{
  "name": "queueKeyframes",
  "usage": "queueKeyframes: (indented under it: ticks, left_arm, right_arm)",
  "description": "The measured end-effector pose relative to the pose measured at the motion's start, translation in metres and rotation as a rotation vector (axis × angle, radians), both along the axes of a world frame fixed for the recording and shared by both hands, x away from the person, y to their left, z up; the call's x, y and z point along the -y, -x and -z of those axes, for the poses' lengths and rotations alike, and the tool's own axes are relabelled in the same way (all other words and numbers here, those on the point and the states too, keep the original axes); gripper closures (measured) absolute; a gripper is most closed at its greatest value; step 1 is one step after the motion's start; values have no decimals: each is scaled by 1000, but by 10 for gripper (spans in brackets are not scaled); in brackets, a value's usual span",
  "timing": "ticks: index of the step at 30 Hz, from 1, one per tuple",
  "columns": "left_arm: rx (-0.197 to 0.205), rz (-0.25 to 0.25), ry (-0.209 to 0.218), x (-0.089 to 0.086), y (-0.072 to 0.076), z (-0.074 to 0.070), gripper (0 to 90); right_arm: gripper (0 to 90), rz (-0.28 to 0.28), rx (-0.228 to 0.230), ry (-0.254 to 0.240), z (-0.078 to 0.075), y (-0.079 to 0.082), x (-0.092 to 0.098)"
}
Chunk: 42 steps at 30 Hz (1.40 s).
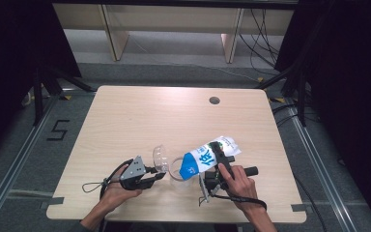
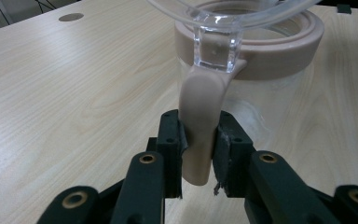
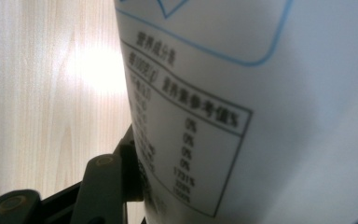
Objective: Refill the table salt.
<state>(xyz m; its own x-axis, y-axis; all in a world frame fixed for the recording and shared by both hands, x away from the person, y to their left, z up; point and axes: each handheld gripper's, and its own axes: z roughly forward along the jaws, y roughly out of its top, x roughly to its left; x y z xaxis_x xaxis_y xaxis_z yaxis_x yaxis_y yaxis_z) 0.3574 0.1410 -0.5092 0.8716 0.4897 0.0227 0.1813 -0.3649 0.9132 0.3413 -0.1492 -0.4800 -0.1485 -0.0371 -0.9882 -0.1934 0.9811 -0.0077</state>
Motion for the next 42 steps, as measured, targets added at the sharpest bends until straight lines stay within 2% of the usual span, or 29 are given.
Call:
queueKeyframes:
  ticks: [2, 3, 6, 9, 11, 12, 14, 16, 18, 24, 25, 26, 28, 31, 33, 34, 35, 36, 42]
  left_arm:
    - [0, 0, 0, 0, 0, 0, 736]
    - [0, 0, 0, 0, 0, 0, 736]
    - [-1, 0, 1, 0, 0, 0, 736]
    - [-1, 0, 0, 0, 0, 0, 736]
    - [-1, 0, 1, 0, 0, 0, 736]
    - [2, 0, -7, -1, 0, 0, 736]
    - [2, 0, -6, -1, 0, 0, 735]
    - [-2, 0, 4, 0, 0, 0, 736]
    - [-2, 0, 4, 0, 0, 0, 735]
    - [-2, 0, 4, 0, 0, 0, 735]
    - [-2, 0, 4, 0, 0, 0, 735]
    - [-2, 0, 4, 0, 0, 0, 735]
    - [-2, 0, 6, 0, 0, 0, 735]
    - [-3, 0, 5, 0, 0, 0, 735]
    - [-2, 0, 5, 0, 0, 0, 735]
    - [-2, 0, 5, 0, 0, 0, 735]
    - [-3, -1, 5, 0, 0, 0, 735]
    - [-3, 0, 5, 0, 0, 0, 735]
    - [-2, 0, 6, 0, 0, 0, 735]
  right_arm:
    - [494, -6, 1, 2, -1, 0, 0]
    - [494, -14, 8, 22, -2, -1, -1]
    - [494, -1, 2, 6, -1, 0, 0]
    - [495, -17, 8, 26, -2, -1, -1]
    - [494, -15, 11, -8, 2, -1, 0]
    - [495, -31, 13, 19, -1, -2, -1]
    - [494, -30, 21, 14, -1, -2, -1]
    - [494, -47, 33, 68, -4, -2, -2]
    - [494, -34, 21, 46, -3, -2, -1]
    - [495, -38, 23, 52, -4, -1, -1]
    - [495, -29, 19, 45, -3, -1, -1]
    - [495, 0, 6, 14, -1, 1, -1]
    - [495, 17, -4, -3, 0, 2, -1]
    - [496, -8, 8, 31, -1, 0, -1]
    - [496, 2, 8, 35, -1, 1, -2]
    - [497, 24, 20, 81, -4, 2, -1]
    - [497, 25, 15, 69, -3, 2, -1]
    - [497, 6, 8, 26, 0, 1, -2]
    - [498, 1, 18, 31, -1, 0, -2]
